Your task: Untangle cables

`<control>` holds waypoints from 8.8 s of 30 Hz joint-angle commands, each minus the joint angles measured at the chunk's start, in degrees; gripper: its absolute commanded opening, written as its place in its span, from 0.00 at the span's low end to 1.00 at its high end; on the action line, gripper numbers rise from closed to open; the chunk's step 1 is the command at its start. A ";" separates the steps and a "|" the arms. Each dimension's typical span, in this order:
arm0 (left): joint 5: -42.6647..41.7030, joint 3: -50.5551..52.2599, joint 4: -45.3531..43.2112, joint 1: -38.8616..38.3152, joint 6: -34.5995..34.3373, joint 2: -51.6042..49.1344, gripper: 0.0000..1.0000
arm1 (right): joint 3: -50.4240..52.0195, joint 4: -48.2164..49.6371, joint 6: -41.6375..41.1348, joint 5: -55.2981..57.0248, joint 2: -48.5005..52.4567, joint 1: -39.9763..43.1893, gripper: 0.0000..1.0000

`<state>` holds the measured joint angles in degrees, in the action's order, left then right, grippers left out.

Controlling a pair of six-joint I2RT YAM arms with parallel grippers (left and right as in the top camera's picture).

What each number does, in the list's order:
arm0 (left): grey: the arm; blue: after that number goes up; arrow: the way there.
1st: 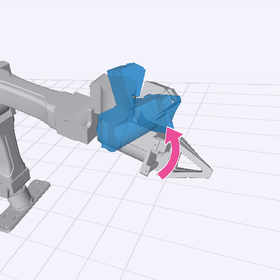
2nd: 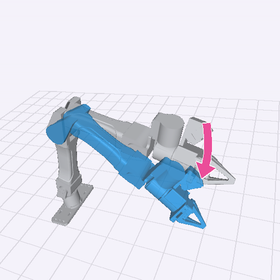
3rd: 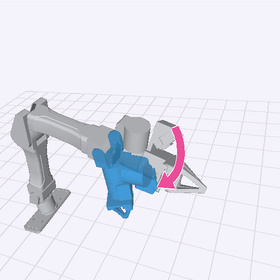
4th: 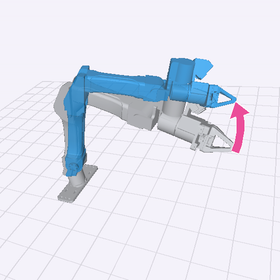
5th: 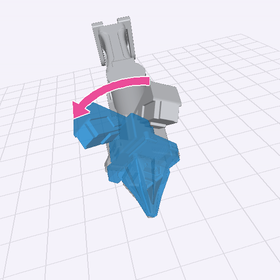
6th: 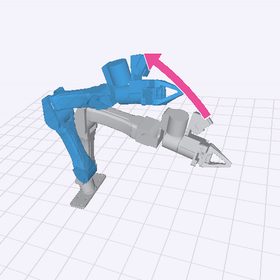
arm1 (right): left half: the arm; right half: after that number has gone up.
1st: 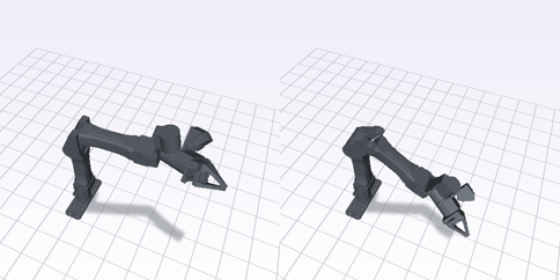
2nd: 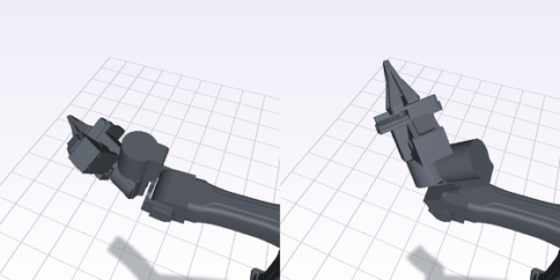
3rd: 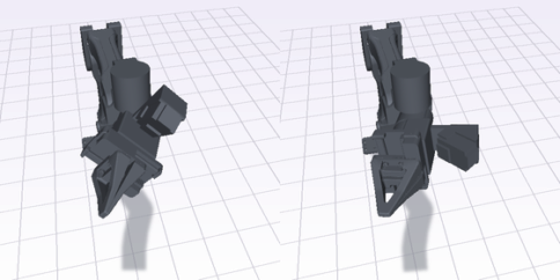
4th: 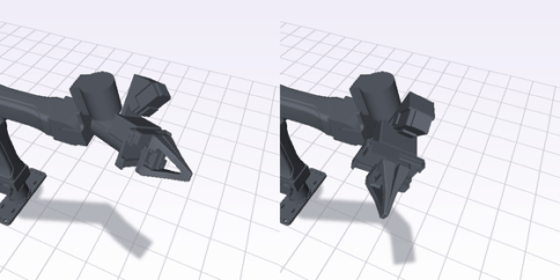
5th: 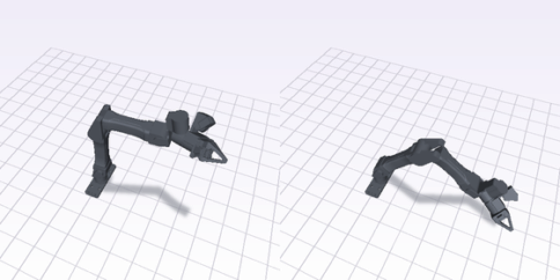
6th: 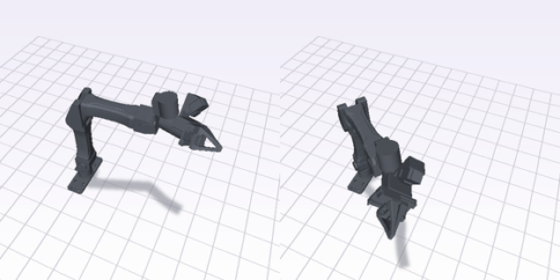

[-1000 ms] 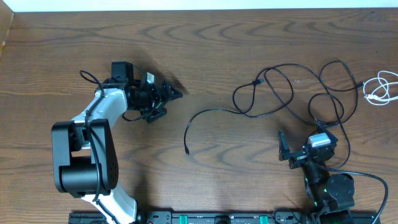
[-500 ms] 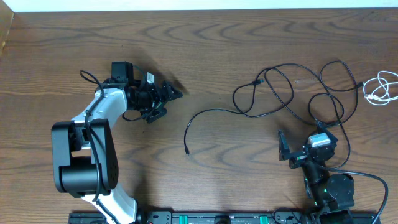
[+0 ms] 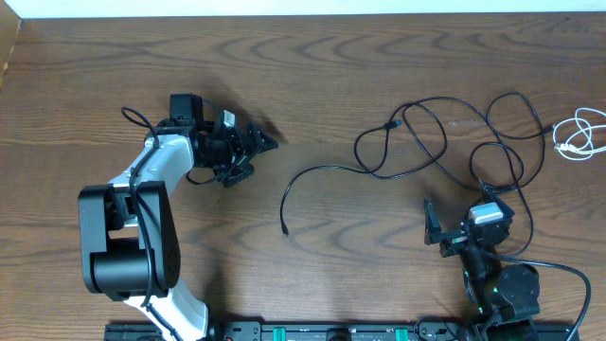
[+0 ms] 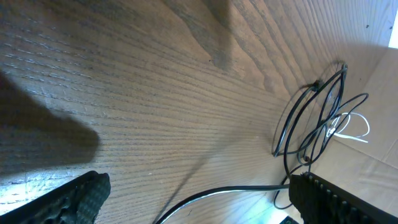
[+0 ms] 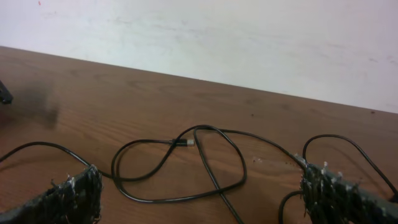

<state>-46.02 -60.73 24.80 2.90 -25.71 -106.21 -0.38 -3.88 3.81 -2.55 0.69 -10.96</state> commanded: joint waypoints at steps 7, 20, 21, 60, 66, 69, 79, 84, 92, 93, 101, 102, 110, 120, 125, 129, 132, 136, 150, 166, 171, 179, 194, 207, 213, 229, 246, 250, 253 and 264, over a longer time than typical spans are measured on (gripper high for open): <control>15.23 -1.01 -0.04 -0.46 0.13 4.20 0.98 | 0.07 -0.26 0.76 0.70 -0.37 -0.13 0.99; 31.12 -0.94 -0.07 -0.46 0.13 28.13 0.98 | 0.07 -0.26 0.76 0.72 -0.37 -0.13 0.99; 31.10 -0.94 -0.07 -0.46 0.13 29.70 0.98 | 0.07 -0.26 0.76 0.70 -0.37 -0.13 0.99; 31.12 3.61 1.42 -0.46 0.13 38.34 0.98 | 0.07 -0.26 0.76 0.72 -0.37 -0.13 0.99; 31.12 14.23 -13.86 -0.61 0.13 42.71 0.98 | 0.07 -0.26 0.76 0.72 -0.37 -0.13 0.99; 31.12 20.83 -19.04 -0.85 0.13 45.79 0.98 | 0.07 -0.26 0.76 0.70 -0.37 -0.13 0.99; 31.10 36.98 -21.35 -2.12 0.13 60.54 0.98 | 0.07 -0.26 0.76 0.70 -0.37 -0.13 0.99; 31.10 41.94 -22.80 -2.12 0.13 68.57 0.98 | 0.07 -0.26 0.76 0.70 -0.37 -0.13 0.99; 31.10 45.16 -23.65 -2.12 0.13 79.95 0.98 | 0.07 -0.26 0.76 0.70 -0.37 -0.13 0.99; 31.10 45.13 -23.67 -2.12 0.13 80.50 0.98 | 0.07 -0.26 0.76 0.72 -0.37 -0.13 0.99; 31.10 46.10 -24.09 -2.08 0.13 88.52 0.98 | 0.07 -0.26 0.76 0.70 -0.37 -0.13 0.99; 31.10 46.40 -24.81 -2.08 0.13 89.26 0.98 | 0.07 -0.26 0.76 0.70 -0.37 -0.13 0.99; 31.10 48.30 -34.56 -2.08 0.13 93.39 0.98 | 0.07 -0.26 0.76 0.72 -0.37 -0.13 0.99; 31.10 55.15 -35.95 -2.08 0.13 103.82 0.98 | 0.07 -0.26 0.76 0.70 -0.37 -0.13 0.99; 31.10 60.06 -40.41 -2.08 0.13 106.16 0.98 | 0.07 -0.26 0.76 0.72 -0.37 -0.13 0.99; 31.10 60.48 -41.44 -2.12 0.13 106.16 0.98 | 0.07 -0.26 0.76 0.70 -0.37 -0.13 0.99; 31.10 60.48 -40.76 -2.12 0.13 106.16 0.98 | 0.07 -0.26 0.76 0.70 -0.37 -0.13 0.99; 31.10 60.48 -35.54 -2.12 0.13 106.16 0.98 | 0.07 -0.26 0.76 0.70 -0.37 -0.13 0.99; 31.12 60.50 -22.08 -2.12 0.13 106.16 0.98 | 0.07 -0.26 0.76 0.72 -0.37 -0.13 0.99; 31.12 60.50 -22.05 -2.12 0.13 105.98 0.98 | 0.07 -0.26 0.76 0.70 -0.37 -0.13 0.99; 31.12 60.50 -22.05 -2.12 0.13 105.98 0.98 | 0.07 -0.26 0.76 0.70 -0.37 -0.13 0.99; 45.07 60.50 -22.08 -2.08 1.95 105.77 0.98 | 0.07 -0.26 0.76 0.70 -0.37 -0.13 0.99; 55.08 60.50 -21.40 -1.97 5.75 99.19 0.98 | 0.07 -0.26 0.76 0.70 -0.37 -0.13 0.99; 55.08 60.50 -21.40 -1.97 5.75 92.63 0.98 | 0.07 -0.26 0.76 0.70 -0.37 -0.13 0.99; 55.08 60.50 -21.40 -1.97 5.75 90.42 0.98 | 0.07 -0.26 0.76 0.72 -0.37 -0.13 0.99; 55.08 60.50 -21.42 -3.37 5.73 89.85 0.98 | 0.07 -0.26 0.76 0.72 -0.37 -0.13 0.99; 55.08 60.50 -21.55 -3.37 5.73 106.14 0.98 | 0.07 -0.26 0.76 0.70 -0.37 -0.13 0.99; 55.08 60.50 -21.53 -3.37 5.73 106.03 0.98 | 0.07 -0.26 0.76 0.70 -0.37 -0.13 0.99; 55.08 60.50 -21.53 -3.34 5.75 105.90 0.98 | 0.07 -0.26 0.76 0.70 -0.37 -0.13 0.99; 55.08 60.50 -21.53 -3.37 5.73 105.88 0.98 | 0.07 -0.26 0.76 0.72 -0.37 -0.13 0.99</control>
<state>6.83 -1.21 1.06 -0.23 -20.91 -0.62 -0.38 -3.90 3.84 -2.33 0.69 -10.96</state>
